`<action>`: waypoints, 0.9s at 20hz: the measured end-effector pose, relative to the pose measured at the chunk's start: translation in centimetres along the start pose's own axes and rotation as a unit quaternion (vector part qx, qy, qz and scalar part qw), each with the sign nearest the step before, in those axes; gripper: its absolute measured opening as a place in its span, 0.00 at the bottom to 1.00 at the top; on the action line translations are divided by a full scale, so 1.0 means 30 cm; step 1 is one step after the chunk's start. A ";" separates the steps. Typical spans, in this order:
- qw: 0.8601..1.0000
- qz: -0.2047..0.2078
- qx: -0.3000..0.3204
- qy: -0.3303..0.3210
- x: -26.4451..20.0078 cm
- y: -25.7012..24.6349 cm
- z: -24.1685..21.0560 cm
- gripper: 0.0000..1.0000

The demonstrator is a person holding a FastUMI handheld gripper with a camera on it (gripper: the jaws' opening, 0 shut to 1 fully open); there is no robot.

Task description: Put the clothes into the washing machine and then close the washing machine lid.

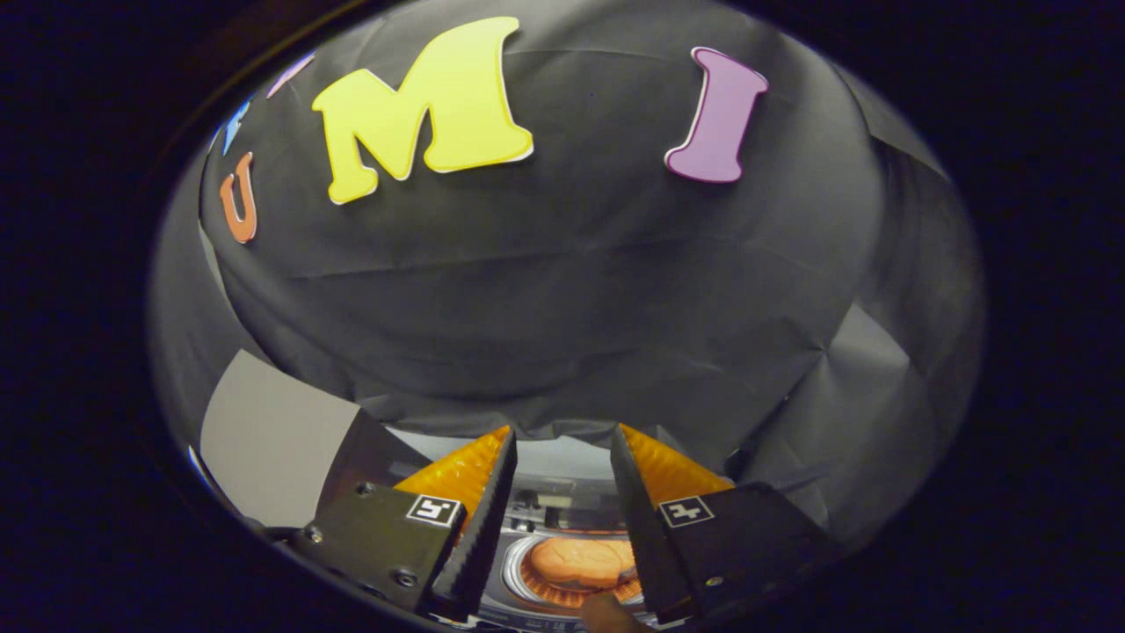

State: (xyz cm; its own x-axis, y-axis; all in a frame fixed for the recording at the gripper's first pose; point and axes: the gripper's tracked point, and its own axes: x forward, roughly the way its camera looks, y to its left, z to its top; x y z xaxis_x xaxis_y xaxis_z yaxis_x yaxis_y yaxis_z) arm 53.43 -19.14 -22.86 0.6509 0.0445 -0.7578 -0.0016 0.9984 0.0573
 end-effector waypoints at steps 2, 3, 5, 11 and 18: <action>1.000 0.005 0.007 0.011 0.047 -0.011 -0.026 0.68; 1.000 0.008 0.010 0.007 0.078 -0.017 -0.029 0.68; 1.000 -0.002 0.008 0.017 0.116 -0.044 -0.073 0.68; 1.000 -0.011 0.026 0.013 0.112 -0.081 -0.108 0.70; 1.000 -0.018 0.023 0.007 0.083 -0.085 -0.137 0.74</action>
State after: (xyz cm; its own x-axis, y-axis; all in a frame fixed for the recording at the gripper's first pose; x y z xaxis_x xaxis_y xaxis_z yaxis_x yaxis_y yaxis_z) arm 51.94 -21.41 -27.58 0.6394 0.0093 -0.7689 0.0571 0.9966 0.0596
